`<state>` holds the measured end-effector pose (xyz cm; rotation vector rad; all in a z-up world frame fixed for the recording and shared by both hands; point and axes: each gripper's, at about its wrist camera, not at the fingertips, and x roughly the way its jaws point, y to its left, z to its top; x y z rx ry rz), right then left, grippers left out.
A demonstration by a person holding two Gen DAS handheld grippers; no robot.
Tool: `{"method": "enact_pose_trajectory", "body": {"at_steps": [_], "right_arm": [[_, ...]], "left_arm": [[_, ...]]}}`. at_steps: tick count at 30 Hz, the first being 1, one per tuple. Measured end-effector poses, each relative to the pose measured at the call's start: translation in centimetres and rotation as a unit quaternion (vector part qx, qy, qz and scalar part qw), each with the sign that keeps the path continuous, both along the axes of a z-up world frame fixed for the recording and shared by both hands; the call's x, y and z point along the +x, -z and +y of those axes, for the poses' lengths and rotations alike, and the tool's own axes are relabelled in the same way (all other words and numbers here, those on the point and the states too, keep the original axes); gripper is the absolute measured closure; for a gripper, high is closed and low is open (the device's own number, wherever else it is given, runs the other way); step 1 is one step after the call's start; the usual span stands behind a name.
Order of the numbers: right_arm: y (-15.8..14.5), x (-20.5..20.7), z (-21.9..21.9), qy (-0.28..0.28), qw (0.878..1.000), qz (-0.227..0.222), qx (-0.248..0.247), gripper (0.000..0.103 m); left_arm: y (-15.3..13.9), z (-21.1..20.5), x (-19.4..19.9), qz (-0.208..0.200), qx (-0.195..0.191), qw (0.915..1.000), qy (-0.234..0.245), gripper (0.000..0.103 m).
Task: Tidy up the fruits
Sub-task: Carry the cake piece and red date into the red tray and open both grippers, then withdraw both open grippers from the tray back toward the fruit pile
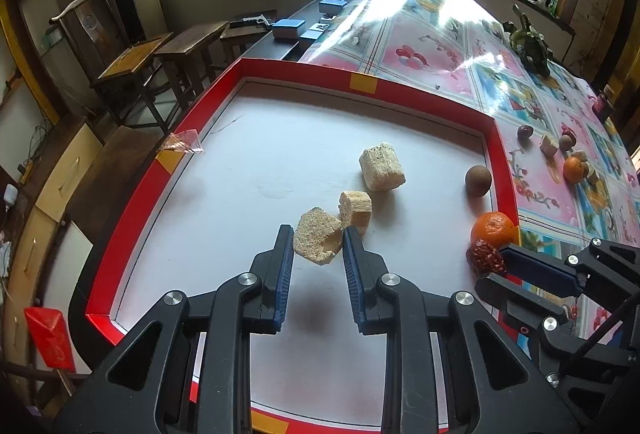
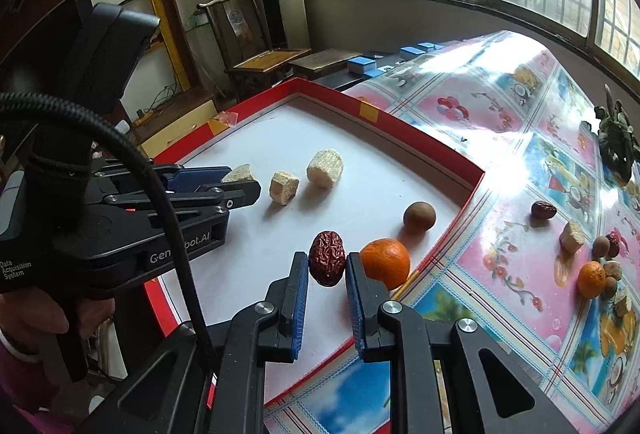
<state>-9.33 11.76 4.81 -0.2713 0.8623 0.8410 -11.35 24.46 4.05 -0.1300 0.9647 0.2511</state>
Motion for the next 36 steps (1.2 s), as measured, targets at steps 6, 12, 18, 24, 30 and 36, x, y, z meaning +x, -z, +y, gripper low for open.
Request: {"method": "enact_pose_trajectory", "body": {"at_steps": [6,12,18,24,30,36], "right_arm": [[1.2,0.5,1.5,-0.01,1.0,0.011,-0.01,0.085],[2.5,1.3,2.4,-0.009,1.0,0.02,-0.021,0.085],[2.7,1.6,2.5,-0.011,0.999,0.027,-0.018,0.085],[2.3,1.3,2.3,-0.015,0.999,0.03,-0.007,0.076],[1.2,0.7,1.2,-0.011,1.0,0.018,0.003,0.075],[0.2,0.6,-0.5,0.008,1.0,0.009,0.013,0.068]], "left_arm": [[0.5,0.4,0.2,0.004,-0.006,1.0,-0.005,0.079],[0.9,0.6,0.3,0.007,-0.006,0.9999,-0.011,0.079],[1.2,0.9,0.6,0.015,-0.011,0.9996,-0.023,0.079],[1.3,0.7,0.8,0.023,-0.006,0.9992,-0.031,0.075],[0.1,0.5,0.4,0.004,-0.008,0.9993,-0.037,0.045],[-1.0,-0.6,0.4,-0.007,0.003,0.9996,-0.028,0.042]]}}
